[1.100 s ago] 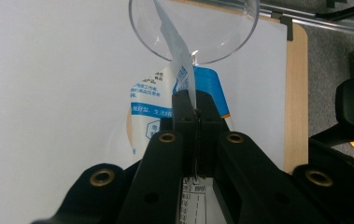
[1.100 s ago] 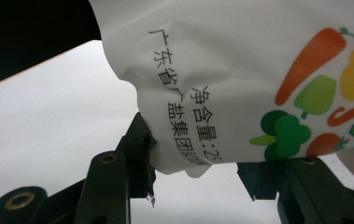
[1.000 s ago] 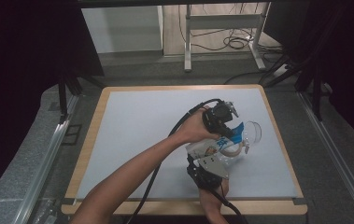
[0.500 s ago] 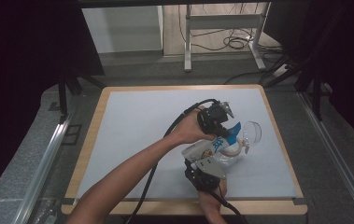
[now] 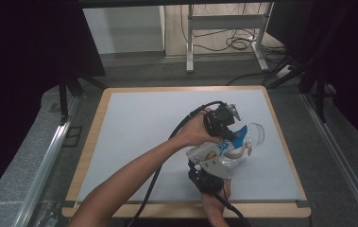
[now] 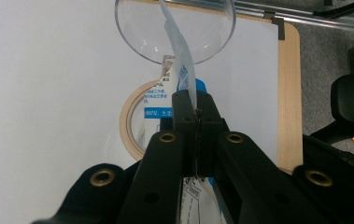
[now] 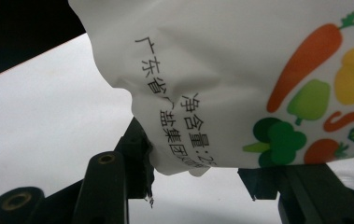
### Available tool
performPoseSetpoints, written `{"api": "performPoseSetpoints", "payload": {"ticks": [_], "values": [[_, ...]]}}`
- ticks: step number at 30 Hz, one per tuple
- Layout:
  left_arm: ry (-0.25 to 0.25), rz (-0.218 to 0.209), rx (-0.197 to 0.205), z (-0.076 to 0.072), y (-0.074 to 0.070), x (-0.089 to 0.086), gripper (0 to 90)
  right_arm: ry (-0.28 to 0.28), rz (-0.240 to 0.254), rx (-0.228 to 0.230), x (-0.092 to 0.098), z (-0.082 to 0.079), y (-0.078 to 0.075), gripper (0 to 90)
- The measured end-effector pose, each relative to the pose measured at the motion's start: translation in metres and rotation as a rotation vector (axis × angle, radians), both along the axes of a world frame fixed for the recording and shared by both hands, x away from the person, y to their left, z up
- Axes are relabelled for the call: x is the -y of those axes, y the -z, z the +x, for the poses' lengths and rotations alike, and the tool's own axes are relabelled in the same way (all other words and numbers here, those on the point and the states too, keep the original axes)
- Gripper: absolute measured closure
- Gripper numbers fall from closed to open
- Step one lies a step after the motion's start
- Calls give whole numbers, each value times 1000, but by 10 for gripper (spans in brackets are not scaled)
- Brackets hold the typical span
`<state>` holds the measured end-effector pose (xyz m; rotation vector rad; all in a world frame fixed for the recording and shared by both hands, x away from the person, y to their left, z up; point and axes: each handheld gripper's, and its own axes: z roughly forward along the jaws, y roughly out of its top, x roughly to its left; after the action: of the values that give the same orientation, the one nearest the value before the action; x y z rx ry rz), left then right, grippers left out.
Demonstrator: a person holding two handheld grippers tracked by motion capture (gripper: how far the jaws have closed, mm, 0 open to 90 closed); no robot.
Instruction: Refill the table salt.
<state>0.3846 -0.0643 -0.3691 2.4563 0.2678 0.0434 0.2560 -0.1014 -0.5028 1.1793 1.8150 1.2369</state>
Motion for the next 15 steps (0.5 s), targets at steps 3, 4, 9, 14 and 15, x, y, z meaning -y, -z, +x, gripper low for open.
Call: {"api": "performPoseSetpoints", "payload": {"ticks": [3,4,9,14,15], "values": [[1,4,-1,0,1,0,900,-2,2,0,0,0,0,522],[0,5,-1,0,2,0,900,-4,2,0,0,0,1,522],[2,9,0,-1,3,3,900,2,-1,-4,-2,1,0,521],[11,19,0,-1,4,9,900,24,12,-14,-3,2,-5,519],[14,27,0,-1,3,9,900,26,12,-15,-3,2,-5,518]]}}
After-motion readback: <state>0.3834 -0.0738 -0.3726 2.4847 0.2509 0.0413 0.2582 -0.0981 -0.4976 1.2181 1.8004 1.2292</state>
